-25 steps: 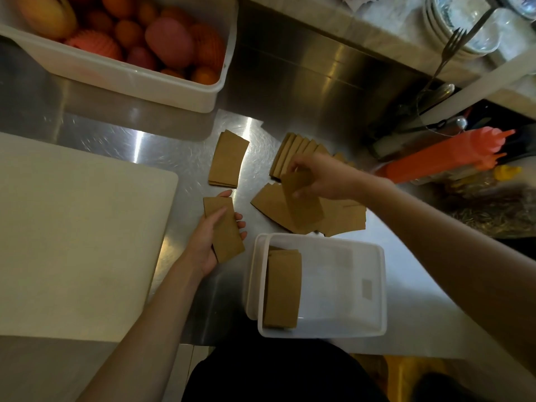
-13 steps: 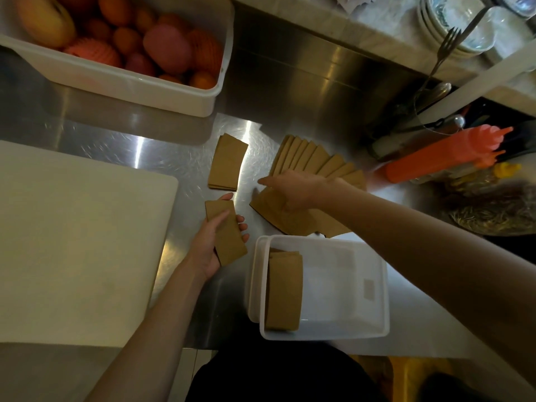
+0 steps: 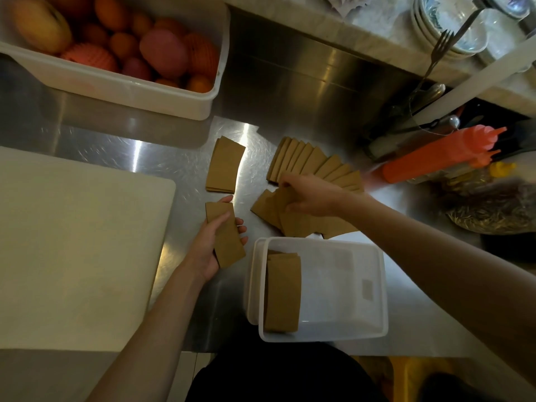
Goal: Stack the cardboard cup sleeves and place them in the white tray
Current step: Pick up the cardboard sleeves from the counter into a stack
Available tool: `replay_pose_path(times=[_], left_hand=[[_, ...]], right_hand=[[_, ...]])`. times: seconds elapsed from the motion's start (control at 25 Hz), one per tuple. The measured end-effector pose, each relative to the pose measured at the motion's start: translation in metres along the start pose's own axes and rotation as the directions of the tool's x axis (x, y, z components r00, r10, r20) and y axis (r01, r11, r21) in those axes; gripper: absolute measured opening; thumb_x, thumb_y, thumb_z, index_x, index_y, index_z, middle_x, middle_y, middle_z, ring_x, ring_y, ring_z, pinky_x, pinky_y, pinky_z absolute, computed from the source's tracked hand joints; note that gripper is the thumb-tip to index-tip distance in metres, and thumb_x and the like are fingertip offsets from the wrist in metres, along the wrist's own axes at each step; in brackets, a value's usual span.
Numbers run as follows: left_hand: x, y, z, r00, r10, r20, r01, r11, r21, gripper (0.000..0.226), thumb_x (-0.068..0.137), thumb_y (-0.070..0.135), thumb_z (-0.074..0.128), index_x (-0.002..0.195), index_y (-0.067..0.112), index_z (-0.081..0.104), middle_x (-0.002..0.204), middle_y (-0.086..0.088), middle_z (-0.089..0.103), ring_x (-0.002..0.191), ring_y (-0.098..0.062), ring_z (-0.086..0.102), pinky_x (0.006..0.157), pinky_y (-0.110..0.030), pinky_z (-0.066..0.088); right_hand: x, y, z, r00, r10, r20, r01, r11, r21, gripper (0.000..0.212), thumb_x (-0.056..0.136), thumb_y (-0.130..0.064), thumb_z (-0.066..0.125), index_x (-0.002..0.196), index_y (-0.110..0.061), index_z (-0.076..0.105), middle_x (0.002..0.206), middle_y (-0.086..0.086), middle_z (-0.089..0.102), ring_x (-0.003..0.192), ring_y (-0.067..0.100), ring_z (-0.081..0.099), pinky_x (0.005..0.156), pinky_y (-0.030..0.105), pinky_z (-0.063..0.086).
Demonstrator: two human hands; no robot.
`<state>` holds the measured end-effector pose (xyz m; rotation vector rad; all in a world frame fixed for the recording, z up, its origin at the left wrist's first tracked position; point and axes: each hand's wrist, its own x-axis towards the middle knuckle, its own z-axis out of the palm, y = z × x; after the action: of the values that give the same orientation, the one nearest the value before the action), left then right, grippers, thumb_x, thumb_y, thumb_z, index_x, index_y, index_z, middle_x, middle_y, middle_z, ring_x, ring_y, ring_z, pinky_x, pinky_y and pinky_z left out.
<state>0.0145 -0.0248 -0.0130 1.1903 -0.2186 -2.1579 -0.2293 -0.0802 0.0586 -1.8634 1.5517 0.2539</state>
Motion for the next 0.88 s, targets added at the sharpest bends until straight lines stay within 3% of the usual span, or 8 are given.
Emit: replay_pose_path(times=[0.16,0.32,0.4,0.48,0.6,0.72,0.88], left_hand=[[0.001,0.0,0.004,0.999,-0.021,0.024,0.02,0.999,0.03,0.038,0.091,0.03,0.06,0.129,0.031,0.062,0.103,-0.013,0.065,0.09,-0.024,0.065,0.077,-0.041,0.055],[0.002,0.006,0.015,0.998,-0.018,0.064,0.017,1.0,0.013,0.039,0.091,0.035,0.06,0.129,0.028,0.062,0.11,-0.014,0.063,0.088,-0.022,0.065,0.077,-0.04,0.054],[0.002,0.012,0.025,0.995,-0.004,0.102,0.001,1.0,0.029,0.049,0.085,0.041,0.063,0.132,0.027,0.06,0.113,-0.014,0.063,0.088,-0.021,0.066,0.077,-0.038,0.055],[0.003,0.018,0.037,0.991,-0.002,0.137,-0.01,0.996,0.089,0.056,0.081,0.049,0.062,0.133,0.028,0.059,0.12,-0.016,0.063,0.096,-0.025,0.067,0.081,-0.041,0.055],[0.006,0.023,0.052,0.987,-0.041,0.154,0.006,0.975,0.221,0.058,0.08,0.064,0.054,0.131,0.035,0.06,0.13,-0.015,0.063,0.114,-0.035,0.064,0.092,-0.053,0.054],[0.007,0.026,0.061,0.97,-0.129,0.208,0.07,0.961,0.268,0.057,0.087,0.071,0.041,0.125,0.034,0.062,0.118,-0.01,0.072,0.104,-0.03,0.07,0.076,-0.045,0.06],[0.007,0.028,0.063,0.966,-0.125,0.228,0.062,0.962,0.267,0.058,0.078,0.07,0.05,0.12,0.032,0.063,0.104,-0.007,0.077,0.093,-0.026,0.074,0.07,-0.04,0.061]], right_hand=[[-0.025,0.013,-0.021,0.98,0.187,-0.061,-0.171,0.963,0.208,0.058,0.091,-0.026,0.063,0.142,-0.017,0.036,0.136,0.007,0.048,0.121,0.024,0.048,0.087,0.028,0.038],[-0.043,0.013,-0.037,0.965,0.242,-0.104,-0.164,0.861,0.482,0.042,0.094,-0.024,0.059,0.131,-0.023,0.041,0.127,-0.001,0.05,0.118,0.023,0.051,0.087,0.031,0.044],[-0.048,0.007,-0.042,0.965,0.246,-0.087,-0.15,0.795,0.588,0.044,0.094,-0.024,0.06,0.133,-0.02,0.041,0.129,-0.001,0.052,0.116,0.022,0.053,0.09,0.034,0.049],[-0.052,-0.004,-0.044,0.976,0.2,-0.087,-0.098,0.759,0.644,0.038,0.093,-0.022,0.06,0.128,-0.022,0.044,0.122,-0.003,0.055,0.11,0.017,0.057,0.08,0.026,0.054],[-0.051,-0.023,-0.04,0.987,0.117,-0.109,-0.017,0.755,0.655,0.031,0.091,-0.02,0.063,0.115,-0.03,0.047,0.109,-0.011,0.057,0.095,0.007,0.061,0.065,0.013,0.052],[-0.042,-0.036,-0.031,0.984,0.09,-0.154,0.019,0.805,0.593,0.035,0.089,-0.019,0.066,0.118,-0.025,0.048,0.11,-0.009,0.057,0.093,0.007,0.061,0.067,0.015,0.053],[-0.027,-0.047,-0.012,0.954,0.075,-0.291,0.055,0.909,0.414,0.042,0.088,-0.022,0.068,0.125,-0.024,0.05,0.112,-0.008,0.051,0.096,0.008,0.052,0.067,0.012,0.045]])
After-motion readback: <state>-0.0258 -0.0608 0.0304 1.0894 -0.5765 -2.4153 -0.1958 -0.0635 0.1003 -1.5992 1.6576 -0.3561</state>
